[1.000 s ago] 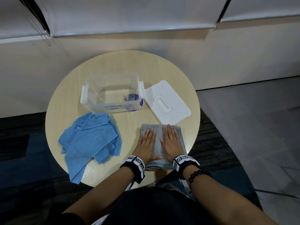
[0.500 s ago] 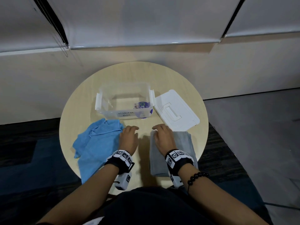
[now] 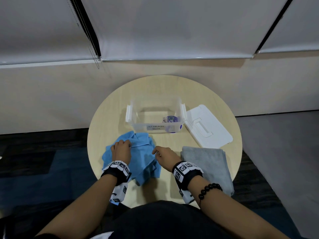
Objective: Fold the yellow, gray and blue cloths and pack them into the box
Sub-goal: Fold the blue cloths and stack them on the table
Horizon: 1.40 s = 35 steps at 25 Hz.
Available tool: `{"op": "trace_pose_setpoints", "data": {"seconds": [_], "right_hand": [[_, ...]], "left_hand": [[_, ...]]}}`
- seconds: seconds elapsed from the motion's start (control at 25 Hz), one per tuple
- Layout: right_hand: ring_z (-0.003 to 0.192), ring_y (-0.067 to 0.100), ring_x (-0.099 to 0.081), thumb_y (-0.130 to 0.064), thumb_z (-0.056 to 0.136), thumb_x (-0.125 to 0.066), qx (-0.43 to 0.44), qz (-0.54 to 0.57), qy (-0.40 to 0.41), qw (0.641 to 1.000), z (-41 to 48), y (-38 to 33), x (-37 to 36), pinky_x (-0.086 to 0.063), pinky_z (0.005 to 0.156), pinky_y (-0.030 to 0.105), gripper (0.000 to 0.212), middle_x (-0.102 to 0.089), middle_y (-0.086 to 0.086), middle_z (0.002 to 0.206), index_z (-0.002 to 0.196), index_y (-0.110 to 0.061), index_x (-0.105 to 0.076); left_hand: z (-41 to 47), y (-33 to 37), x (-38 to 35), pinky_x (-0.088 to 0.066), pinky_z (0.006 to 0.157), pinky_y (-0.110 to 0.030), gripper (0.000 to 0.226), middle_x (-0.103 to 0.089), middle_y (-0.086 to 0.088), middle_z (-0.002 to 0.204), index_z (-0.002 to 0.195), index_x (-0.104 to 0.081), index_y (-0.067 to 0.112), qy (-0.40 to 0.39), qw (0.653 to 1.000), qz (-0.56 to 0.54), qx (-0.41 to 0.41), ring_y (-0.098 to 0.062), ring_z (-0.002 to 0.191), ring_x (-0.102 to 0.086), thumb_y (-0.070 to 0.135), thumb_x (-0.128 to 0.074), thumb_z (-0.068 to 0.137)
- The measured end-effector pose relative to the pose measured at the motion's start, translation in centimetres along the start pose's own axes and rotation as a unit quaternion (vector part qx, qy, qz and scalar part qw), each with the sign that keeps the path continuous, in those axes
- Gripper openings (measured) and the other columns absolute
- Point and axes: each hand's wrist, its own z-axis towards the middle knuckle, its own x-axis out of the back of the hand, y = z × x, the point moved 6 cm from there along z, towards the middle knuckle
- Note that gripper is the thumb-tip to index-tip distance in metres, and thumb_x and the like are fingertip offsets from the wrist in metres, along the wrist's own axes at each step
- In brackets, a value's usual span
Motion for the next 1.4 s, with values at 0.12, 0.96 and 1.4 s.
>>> {"op": "trace_pose_setpoints", "data": {"seconds": [0.12, 0.96, 1.4], "right_hand": [[0.109, 0.028, -0.062, -0.013, 0.097, -0.048, 0.018, 0.01, 0.011, 1.0, 0.6, -1.5, 0.0, -0.052, 0.093, 0.042, 0.034, -0.065, 0.008, 0.123, 0.129, -0.018, -0.058], [0.093, 0.024, -0.059, -0.007, 0.098, -0.039, 0.108, 0.168, 0.153, 0.968, -1.2, -5.6, 9.4, -0.044, 0.08, 0.035, 0.022, -0.064, 0.008, 0.1, 0.11, -0.011, -0.057], [0.069, 0.022, -0.051, -0.007, 0.099, -0.037, -0.086, 0.151, 0.219, 0.96, -1.7, 4.2, 11.4, -0.039, 0.06, 0.032, 0.011, -0.054, 0.007, 0.082, 0.107, -0.015, -0.036]], "left_hand": [[0.1, -0.2, 1.3, -0.031, 0.097, -0.041, 0.018, -0.059, -0.003, 0.106, 0.108, -0.059, 0.02, 0.027, 0.998, -0.064, -0.003, -0.027, 0.106, -0.058, 0.013, -0.043, 0.102], [-1.3, 6.7, 15.6, -0.045, 0.05, -0.018, 0.01, -0.055, 0.004, 0.062, 0.09, -0.071, 0.031, -0.011, 0.886, -0.419, -0.198, -0.005, 0.053, -0.051, 0.029, -0.079, 0.083], [1.0, 0.6, 18.0, -0.042, 0.092, -0.04, 0.011, -0.065, -0.002, 0.097, 0.096, -0.069, 0.019, 0.163, 0.96, -0.213, -0.083, -0.023, 0.096, -0.061, 0.017, -0.058, 0.097]]}}
